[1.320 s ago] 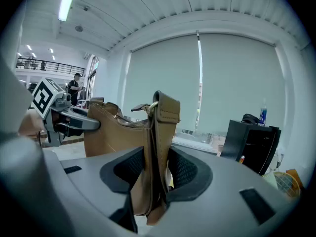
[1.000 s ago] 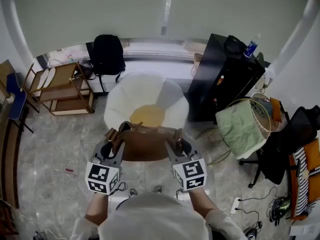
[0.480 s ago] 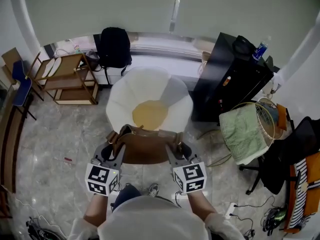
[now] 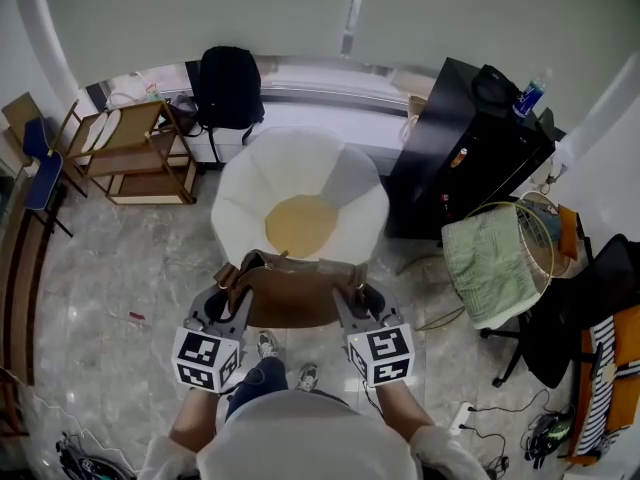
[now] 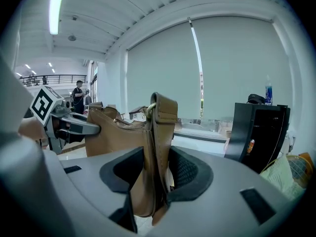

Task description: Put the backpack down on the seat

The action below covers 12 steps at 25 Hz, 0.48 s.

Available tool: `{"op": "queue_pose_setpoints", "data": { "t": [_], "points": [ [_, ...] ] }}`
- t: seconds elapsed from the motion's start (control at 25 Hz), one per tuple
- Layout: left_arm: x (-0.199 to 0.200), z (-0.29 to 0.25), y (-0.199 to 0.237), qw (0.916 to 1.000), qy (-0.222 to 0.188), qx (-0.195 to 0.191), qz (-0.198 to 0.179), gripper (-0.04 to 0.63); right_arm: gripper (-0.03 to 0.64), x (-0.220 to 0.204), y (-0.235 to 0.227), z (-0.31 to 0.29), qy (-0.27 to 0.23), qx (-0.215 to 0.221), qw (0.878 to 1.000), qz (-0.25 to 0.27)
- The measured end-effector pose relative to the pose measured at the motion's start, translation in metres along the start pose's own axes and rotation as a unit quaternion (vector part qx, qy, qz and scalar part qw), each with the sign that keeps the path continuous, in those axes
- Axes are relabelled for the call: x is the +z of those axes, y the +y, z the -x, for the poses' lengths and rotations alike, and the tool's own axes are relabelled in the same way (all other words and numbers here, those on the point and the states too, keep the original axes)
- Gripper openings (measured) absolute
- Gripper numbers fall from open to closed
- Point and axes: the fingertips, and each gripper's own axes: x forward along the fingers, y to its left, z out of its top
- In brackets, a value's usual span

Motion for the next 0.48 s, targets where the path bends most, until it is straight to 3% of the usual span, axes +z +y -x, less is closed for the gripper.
{"op": "queue_pose_setpoints", "data": {
  "t": [0.48],
  "points": [
    [0.035,-0.043,0.070,0.9992,-0.020,-0.032,-0.014,0.109,0.176,0.043,-0.006,-0.067,-0.013,-0.040,0.999,-0.002]
  ]
}}
